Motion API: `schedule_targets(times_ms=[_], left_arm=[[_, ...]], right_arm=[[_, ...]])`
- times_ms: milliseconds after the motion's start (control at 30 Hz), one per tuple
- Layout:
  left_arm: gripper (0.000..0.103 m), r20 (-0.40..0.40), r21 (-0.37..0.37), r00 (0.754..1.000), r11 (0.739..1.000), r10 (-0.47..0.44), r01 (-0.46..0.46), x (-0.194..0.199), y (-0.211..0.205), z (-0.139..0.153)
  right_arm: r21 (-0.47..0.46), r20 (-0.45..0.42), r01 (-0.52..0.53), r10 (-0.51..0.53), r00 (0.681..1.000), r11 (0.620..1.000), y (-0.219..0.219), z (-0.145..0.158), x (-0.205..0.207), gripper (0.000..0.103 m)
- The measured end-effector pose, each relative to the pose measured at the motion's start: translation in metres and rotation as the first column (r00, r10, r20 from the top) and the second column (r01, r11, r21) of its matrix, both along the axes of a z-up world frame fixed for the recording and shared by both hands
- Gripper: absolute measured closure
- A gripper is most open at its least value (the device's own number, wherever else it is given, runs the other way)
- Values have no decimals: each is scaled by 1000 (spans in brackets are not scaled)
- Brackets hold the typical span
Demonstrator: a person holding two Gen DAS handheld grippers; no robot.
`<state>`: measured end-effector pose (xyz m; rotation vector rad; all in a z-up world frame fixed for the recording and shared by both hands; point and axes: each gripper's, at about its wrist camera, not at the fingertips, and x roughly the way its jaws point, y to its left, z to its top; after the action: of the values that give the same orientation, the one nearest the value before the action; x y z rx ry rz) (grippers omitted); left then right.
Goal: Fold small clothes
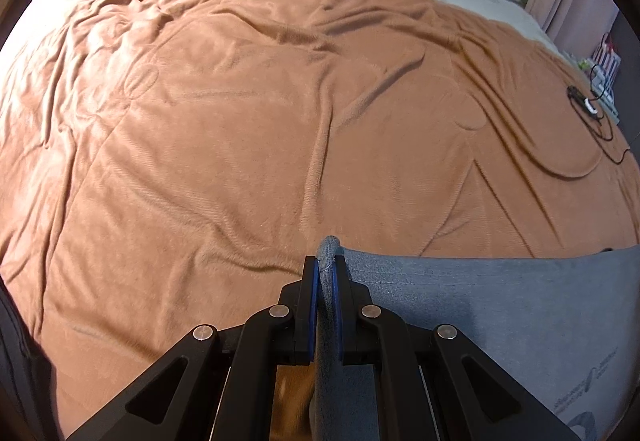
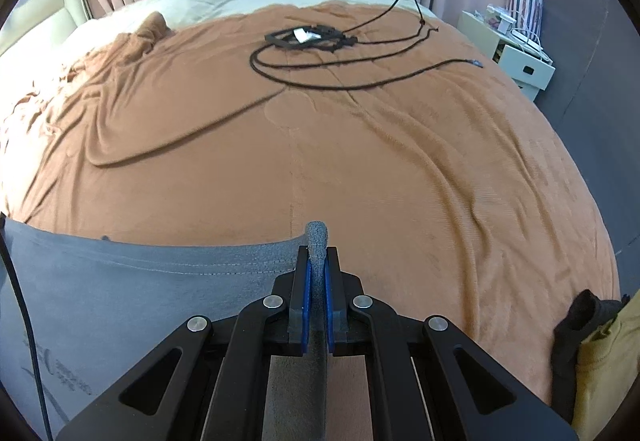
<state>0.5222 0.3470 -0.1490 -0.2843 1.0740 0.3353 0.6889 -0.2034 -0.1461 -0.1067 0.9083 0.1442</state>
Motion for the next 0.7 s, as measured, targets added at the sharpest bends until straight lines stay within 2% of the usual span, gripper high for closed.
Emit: schedule_targets(times_ms=[200,300,367,400,433,467,500,533,700], left_arm=[[96,-28,2,1000,1000,5,-5,14,0,-18],[94,-55,29,998,1000,-9,11,17,-7,-22],[88,-60,18,998,1000,-16,17,15,-8,-18],[80,-59,4,998,1000,-21,21,13,-7,-15],[68,-55,-2,998,1000,-25,25,11,-7,-12],[61,-45,-2,999,1000,-27,27,6,-6,-7],[50,-32,6,999,1000,-27,27,-2,-6,-1],[43,-23,10,999,1000,-25,25,-7,-7,4],[41,3,-31,1000,999,-20,20,-43,-8,23]], right_arm=[[-20,-58,37,-38,998,999,3,-25,21,101],[-37,-95,58,-61,994,998,7,-36,28,98],[-40,-94,67,-70,993,997,8,-33,28,87],[-31,-96,67,-70,993,997,7,-31,26,71],[-18,-94,63,-64,993,998,5,-28,23,48],[-4,-82,55,-55,995,998,4,-23,19,41],[4,-63,48,-48,997,999,2,-16,12,37],[12,-59,43,-42,997,999,0,-12,7,37],[73,-52,23,-19,998,997,-16,7,-27,37]])
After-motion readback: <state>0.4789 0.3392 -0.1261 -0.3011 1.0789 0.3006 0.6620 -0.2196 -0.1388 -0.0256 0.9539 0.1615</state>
